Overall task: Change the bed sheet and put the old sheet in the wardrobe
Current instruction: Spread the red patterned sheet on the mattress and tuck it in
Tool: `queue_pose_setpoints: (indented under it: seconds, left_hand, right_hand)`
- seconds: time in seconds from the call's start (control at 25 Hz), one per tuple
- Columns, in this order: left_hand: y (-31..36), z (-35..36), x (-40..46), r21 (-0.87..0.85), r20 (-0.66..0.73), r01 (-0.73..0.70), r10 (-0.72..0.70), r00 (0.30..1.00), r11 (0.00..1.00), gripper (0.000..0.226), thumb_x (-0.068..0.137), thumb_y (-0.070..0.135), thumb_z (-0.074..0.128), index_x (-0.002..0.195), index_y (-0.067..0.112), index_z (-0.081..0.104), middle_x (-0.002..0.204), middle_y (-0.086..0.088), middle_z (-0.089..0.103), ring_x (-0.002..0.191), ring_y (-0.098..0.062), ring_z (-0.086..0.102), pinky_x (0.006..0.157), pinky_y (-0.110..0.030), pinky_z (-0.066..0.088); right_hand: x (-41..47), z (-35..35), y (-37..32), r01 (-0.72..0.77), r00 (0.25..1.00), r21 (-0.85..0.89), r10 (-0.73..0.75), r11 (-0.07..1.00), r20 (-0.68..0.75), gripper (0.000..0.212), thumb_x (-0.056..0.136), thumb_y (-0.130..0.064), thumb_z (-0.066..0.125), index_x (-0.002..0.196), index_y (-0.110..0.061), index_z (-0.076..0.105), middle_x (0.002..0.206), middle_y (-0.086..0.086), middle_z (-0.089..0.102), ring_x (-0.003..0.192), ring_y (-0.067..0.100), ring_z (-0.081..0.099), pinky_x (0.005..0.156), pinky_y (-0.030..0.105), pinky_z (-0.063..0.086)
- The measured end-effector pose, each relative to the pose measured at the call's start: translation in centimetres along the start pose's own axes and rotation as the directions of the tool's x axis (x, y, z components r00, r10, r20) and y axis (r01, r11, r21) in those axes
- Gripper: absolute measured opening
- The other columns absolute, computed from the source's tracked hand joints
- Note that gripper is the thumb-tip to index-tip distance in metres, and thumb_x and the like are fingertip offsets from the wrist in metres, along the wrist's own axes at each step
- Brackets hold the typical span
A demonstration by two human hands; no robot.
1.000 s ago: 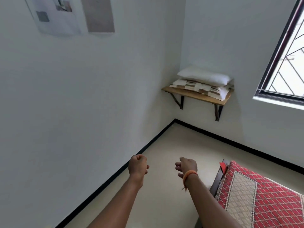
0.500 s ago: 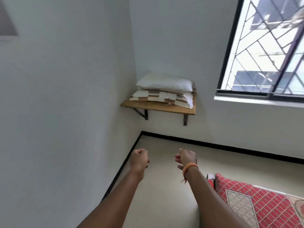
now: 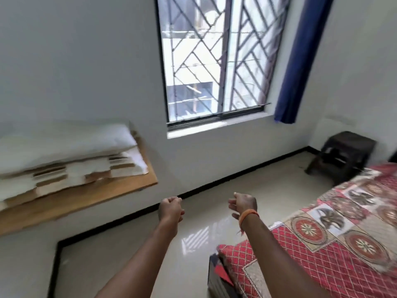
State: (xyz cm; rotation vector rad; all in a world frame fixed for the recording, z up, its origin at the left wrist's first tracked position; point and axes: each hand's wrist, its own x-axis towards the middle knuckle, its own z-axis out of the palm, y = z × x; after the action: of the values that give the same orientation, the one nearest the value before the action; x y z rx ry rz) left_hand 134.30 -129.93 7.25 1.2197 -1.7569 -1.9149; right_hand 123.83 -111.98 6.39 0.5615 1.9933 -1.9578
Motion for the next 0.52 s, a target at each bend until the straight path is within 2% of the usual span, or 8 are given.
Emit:
queue_pose_setpoints:
  seconds: [0.12, 0.2, 0.36, 0.52]
  left_hand:
    - [3.1, 7.6, 5.9, 0.025, 0.225, 0.008, -0.014, 0.974, 1.0, 0.012, 0.098, 0.015, 0.05, 0.105, 0.008, 0.058, 0.087, -0.005, 0.057, 0.07, -0.023, 0.06, 0.056, -0.026, 0.044]
    - [4.6, 12.6, 9.6, 0.065, 0.328, -0.006, -0.015, 0.944, 0.998, 0.011, 0.095, 0.013, 0.052, 0.102, 0.009, 0.059, 0.087, -0.004, 0.057, 0.067, -0.021, 0.059, 0.054, -0.025, 0.042]
    - [8.2, 23.7, 17.7, 0.144, 0.48, -0.009, -0.062, 0.875, 0.99, 0.009, 0.091, 0.008, 0.052, 0.092, 0.012, 0.06, 0.083, -0.003, 0.055, 0.057, -0.018, 0.053, 0.047, -0.021, 0.036]
    - [14.7, 35.0, 24.0, 0.205, 0.606, -0.112, -0.036, 0.795, 0.972, 0.021, 0.089, 0.001, 0.045, 0.074, 0.016, 0.048, 0.07, -0.006, 0.039, 0.035, -0.009, 0.036, 0.039, -0.014, 0.025]
  right_hand:
    - [6.6, -0.3, -3.5, 0.018, 0.987, 0.112, 0.0, 0.994, -0.163, 0.019, 0.094, -0.019, 0.055, 0.078, -0.011, 0.06, 0.074, 0.007, 0.067, 0.061, 0.019, 0.061, 0.059, 0.027, 0.043]
    - [11.2, -0.4, -5.3, 0.023, 0.971, 0.18, 0.021, 0.983, -0.237, 0.02, 0.094, -0.018, 0.054, 0.075, -0.012, 0.055, 0.07, 0.006, 0.065, 0.06, 0.019, 0.06, 0.058, 0.027, 0.041]
    - [22.5, -0.9, -9.0, -0.003, 0.932, 0.314, 0.116, 0.949, -0.343, 0.011, 0.093, -0.017, 0.053, 0.083, -0.012, 0.052, 0.069, 0.005, 0.064, 0.059, 0.018, 0.058, 0.059, 0.027, 0.038]
    - [32.3, -2.5, -15.0, 0.001, 0.902, 0.414, 0.178, 0.91, -0.394, 0.022, 0.092, -0.016, 0.053, 0.071, -0.01, 0.056, 0.066, 0.005, 0.064, 0.058, 0.018, 0.057, 0.059, 0.026, 0.038]
